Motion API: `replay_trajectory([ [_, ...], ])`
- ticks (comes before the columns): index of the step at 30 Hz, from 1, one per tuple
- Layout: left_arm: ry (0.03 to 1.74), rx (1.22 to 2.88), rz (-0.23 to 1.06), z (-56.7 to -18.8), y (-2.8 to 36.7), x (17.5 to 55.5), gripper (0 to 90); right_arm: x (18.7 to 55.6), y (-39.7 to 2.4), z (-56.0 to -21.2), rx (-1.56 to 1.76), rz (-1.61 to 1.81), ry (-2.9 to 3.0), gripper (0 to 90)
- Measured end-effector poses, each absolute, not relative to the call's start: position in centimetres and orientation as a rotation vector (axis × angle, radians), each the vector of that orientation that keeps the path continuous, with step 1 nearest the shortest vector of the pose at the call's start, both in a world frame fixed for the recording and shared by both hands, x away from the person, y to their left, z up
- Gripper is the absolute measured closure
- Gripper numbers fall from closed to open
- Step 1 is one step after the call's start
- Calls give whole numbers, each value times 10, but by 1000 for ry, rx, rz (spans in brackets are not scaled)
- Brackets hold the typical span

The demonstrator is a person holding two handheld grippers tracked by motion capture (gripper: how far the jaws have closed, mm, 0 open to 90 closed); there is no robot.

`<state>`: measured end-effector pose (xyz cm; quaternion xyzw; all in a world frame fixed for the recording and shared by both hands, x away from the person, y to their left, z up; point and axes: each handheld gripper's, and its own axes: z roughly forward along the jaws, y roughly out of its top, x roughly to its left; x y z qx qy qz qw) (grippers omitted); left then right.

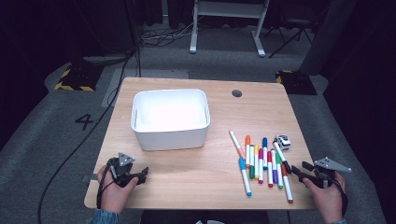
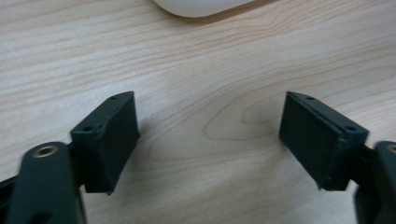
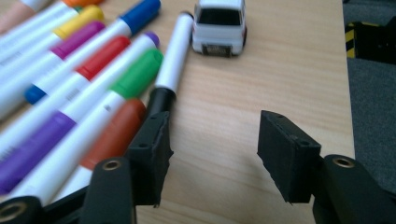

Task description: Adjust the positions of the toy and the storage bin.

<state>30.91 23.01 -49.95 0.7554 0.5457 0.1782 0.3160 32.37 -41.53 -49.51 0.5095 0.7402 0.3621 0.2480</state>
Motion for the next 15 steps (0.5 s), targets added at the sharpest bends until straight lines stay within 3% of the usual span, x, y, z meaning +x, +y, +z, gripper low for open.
replay_trajectory([
  [15, 1388, 1915, 532, -453, 235, 301, 169, 346, -345, -420, 1157, 1243, 2187, 437],
])
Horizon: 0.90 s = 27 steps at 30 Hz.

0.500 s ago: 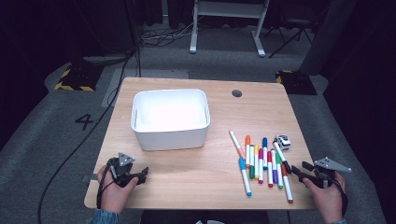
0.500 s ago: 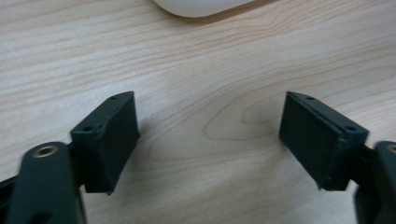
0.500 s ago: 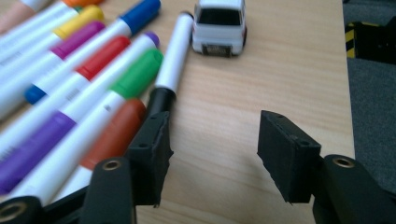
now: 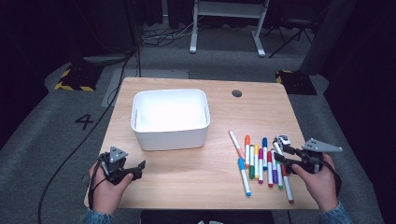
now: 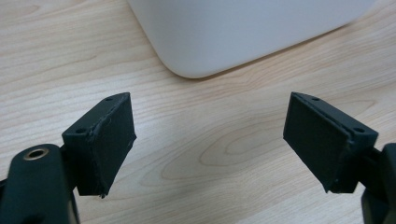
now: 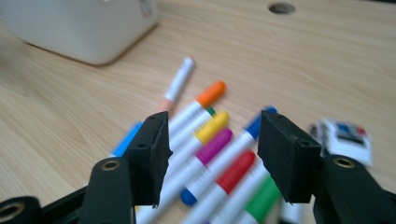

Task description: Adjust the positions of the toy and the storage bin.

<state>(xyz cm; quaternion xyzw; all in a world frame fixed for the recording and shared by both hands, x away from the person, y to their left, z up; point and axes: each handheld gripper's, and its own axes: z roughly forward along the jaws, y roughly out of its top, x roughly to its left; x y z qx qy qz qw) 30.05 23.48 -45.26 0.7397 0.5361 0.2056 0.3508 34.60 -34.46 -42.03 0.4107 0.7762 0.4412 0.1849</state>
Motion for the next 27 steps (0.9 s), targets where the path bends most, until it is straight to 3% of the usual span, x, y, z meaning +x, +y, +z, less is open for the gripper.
replay_trajectory([
  [9, 1381, 1915, 545, -452, 241, 291, 190, 383, -273, -386, 978, 1334, 2316, 434],
  [19, 1434, 1890, 577, -453, 260, 263, 209, 424, -201, -374, 861, 1408, 2404, 433],
  [27, 1426, 1890, 581, -452, 259, 264, 222, 438, -157, -373, 805, 1427, 2412, 430],
])
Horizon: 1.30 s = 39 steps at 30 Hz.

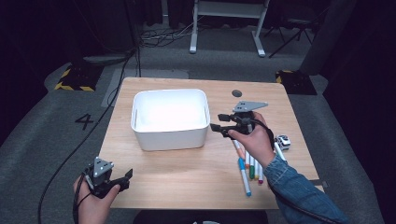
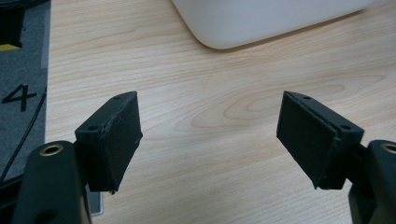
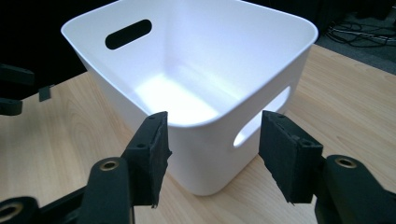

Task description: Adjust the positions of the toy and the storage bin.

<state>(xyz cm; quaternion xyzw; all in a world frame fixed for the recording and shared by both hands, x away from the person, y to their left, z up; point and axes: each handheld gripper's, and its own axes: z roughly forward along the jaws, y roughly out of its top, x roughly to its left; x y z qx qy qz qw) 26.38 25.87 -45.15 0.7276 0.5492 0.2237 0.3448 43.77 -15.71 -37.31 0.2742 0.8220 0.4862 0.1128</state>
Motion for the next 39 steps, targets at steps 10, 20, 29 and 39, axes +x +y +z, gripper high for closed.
replay_trajectory([
  [10, 1391, 1919, 555, -454, 254, 274, 219, 447, -120, -378, 822, 1346, 2359, 411],
  [20, 1399, 1920, 544, -458, 256, 278, 219, 469, -114, -387, 891, 1253, 2348, 456],
  [29, 1420, 1913, 540, -460, 260, 276, 219, 462, -117, -385, 839, 1150, 2410, 470],
  [39, 1421, 1933, 526, -464, 255, 282, 219, 428, -150, -384, 814, 1161, 2470, 463],
])
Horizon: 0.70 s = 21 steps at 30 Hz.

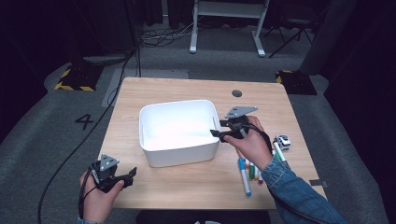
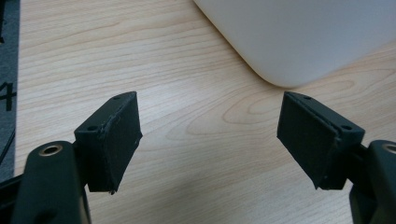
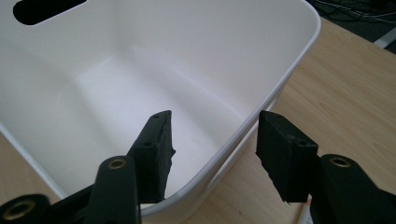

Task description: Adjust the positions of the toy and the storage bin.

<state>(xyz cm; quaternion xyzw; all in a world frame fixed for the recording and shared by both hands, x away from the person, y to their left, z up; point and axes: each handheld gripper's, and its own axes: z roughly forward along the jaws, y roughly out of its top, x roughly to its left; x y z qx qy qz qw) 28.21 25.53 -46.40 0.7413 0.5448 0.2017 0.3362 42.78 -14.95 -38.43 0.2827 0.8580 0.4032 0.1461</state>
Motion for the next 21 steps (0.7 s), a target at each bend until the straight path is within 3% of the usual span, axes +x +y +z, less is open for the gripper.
replay_trajectory([
  [13, 1355, 1982, 458, -470, 233, 294, 203, 373, -188, -386, 840, 1198, 2486, 438],
  [21, 1238, 2049, 434, -468, 197, 300, 203, 346, -211, -387, 888, 1208, 2472, 436],
])
